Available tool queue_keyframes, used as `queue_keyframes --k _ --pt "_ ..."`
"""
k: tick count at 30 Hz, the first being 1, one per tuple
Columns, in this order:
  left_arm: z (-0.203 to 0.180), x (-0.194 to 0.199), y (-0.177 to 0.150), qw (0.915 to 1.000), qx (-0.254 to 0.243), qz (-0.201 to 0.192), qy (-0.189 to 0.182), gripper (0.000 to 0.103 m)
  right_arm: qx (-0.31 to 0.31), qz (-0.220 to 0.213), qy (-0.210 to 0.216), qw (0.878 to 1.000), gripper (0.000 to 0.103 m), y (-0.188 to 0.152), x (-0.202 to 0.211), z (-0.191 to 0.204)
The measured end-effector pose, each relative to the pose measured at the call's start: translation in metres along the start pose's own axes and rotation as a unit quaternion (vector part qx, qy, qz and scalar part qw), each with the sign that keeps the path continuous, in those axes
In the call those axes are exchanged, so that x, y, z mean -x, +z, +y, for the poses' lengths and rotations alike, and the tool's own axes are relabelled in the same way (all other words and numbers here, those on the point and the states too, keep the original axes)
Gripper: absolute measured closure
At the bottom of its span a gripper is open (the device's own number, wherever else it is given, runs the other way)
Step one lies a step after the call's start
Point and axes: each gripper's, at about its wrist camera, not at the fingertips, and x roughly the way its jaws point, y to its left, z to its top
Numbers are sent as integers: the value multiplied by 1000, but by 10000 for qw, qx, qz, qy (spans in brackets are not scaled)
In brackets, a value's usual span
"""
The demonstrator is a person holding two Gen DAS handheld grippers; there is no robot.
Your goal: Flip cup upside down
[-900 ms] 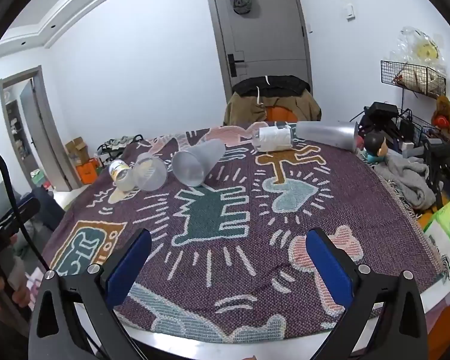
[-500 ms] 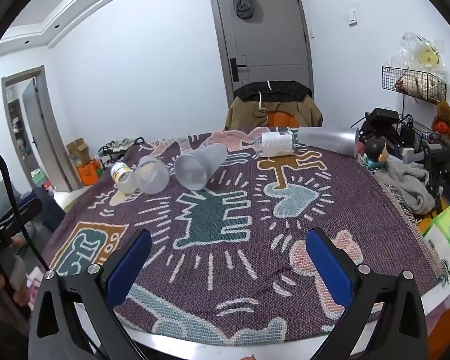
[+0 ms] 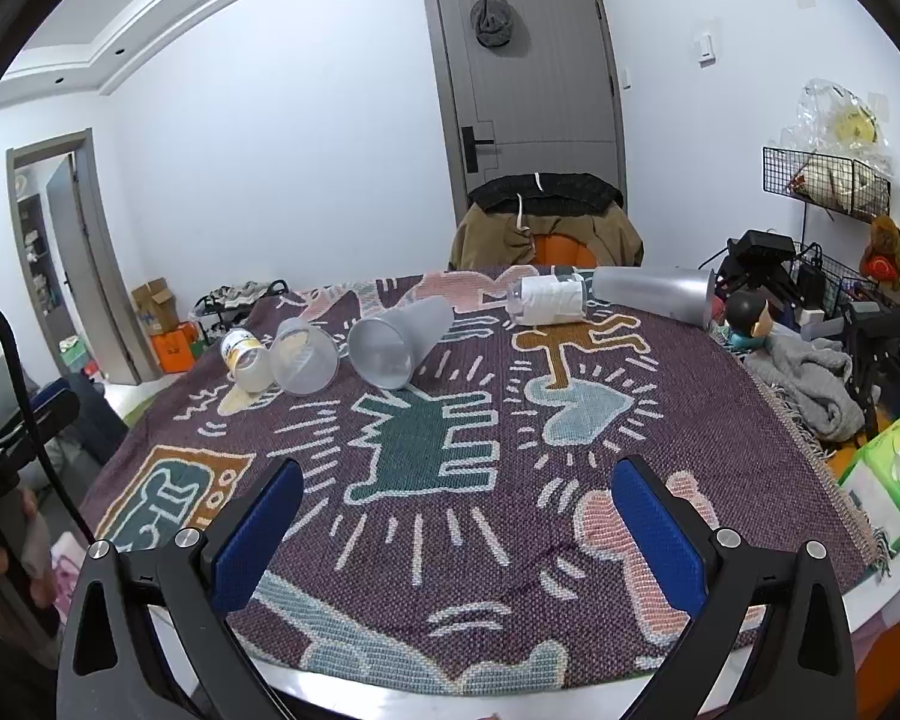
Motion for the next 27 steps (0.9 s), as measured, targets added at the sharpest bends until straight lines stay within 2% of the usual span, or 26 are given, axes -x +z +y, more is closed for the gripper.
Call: queue_keyframes --k 27 --pt "-8 3 1 9999 -110 -2 -77 0 24 -114 -55 9999 0 -3 4 0"
